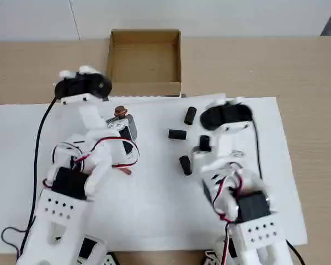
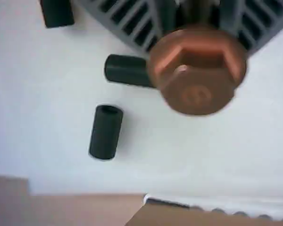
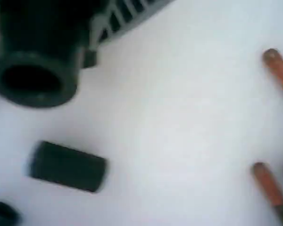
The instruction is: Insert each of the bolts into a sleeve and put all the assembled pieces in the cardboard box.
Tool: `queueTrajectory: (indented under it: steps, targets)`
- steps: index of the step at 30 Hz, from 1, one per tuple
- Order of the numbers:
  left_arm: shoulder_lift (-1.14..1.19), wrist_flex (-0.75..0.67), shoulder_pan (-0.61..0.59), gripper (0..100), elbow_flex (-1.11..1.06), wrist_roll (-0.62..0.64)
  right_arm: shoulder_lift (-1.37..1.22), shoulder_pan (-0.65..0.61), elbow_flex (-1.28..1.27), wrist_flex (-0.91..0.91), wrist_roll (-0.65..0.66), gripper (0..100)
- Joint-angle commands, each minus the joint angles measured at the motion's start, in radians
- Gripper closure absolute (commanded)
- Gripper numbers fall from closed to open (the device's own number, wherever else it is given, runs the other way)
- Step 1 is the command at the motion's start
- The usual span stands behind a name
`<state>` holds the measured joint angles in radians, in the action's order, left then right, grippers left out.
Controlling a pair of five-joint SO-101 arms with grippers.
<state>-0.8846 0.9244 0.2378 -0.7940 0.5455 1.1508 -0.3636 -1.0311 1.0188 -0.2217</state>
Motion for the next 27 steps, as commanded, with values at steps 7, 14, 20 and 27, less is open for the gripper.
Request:
queueTrajectory:
  steps: [7, 14, 20, 27]
  targets:
    - [-0.259, -0.137, 0.011, 100, -0.143, 0.1, 0.237, -0.231, -0.129, -0.11, 0.1, 99.6]
    - [-0.505, -0.143, 0.052, 100, -0.239, 0.1, 0.444, -0.282, -0.238, -0.11, 0.215, 99.6]
    - [-0.701, -0.143, 0.157, 100, -0.317, 0.1, 0.608, -0.364, -0.325, -0.105, 0.31, 99.6]
    - [-0.796, -0.143, 0.169, 100, -0.4, 0.101, 0.662, -0.398, -0.367, -0.11, 0.336, 99.6]
